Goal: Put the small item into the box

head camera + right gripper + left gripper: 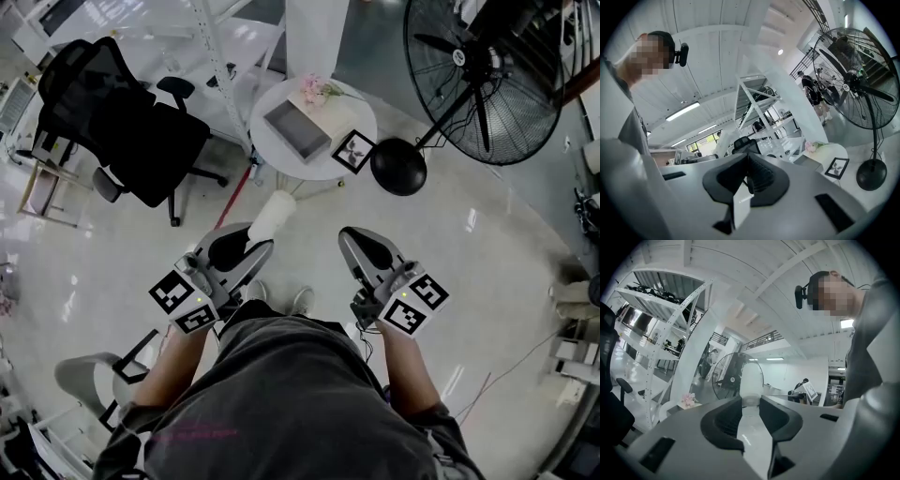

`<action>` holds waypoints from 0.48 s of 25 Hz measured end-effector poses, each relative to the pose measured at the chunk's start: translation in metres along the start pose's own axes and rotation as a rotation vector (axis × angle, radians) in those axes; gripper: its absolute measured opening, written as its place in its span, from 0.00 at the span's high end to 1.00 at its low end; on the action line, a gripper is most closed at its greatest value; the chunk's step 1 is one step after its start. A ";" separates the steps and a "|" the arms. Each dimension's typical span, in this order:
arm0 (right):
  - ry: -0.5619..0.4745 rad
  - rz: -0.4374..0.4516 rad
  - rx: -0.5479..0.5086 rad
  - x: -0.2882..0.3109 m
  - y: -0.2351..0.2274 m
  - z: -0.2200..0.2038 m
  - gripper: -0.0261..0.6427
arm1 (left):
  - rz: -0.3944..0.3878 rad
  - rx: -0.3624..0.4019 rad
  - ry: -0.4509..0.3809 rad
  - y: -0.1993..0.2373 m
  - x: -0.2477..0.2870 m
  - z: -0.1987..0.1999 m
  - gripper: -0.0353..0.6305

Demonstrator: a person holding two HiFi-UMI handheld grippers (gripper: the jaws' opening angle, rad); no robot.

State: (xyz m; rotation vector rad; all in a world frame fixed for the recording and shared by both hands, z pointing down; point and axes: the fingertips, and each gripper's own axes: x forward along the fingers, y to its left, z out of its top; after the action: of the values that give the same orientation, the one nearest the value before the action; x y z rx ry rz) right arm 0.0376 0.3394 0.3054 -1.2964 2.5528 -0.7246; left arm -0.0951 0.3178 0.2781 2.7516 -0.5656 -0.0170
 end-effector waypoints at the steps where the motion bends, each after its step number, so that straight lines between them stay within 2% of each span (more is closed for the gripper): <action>1: 0.001 0.002 0.002 -0.003 -0.002 0.000 0.92 | 0.004 0.000 -0.001 -0.002 0.002 -0.001 0.76; 12: 0.004 0.013 0.021 -0.010 -0.029 0.009 0.92 | 0.035 -0.009 -0.005 0.005 0.025 -0.003 0.76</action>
State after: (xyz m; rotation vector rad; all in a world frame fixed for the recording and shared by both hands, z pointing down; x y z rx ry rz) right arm 0.0676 0.3301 0.3114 -1.2715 2.5477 -0.7506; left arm -0.0742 0.3048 0.2838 2.7332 -0.6131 -0.0187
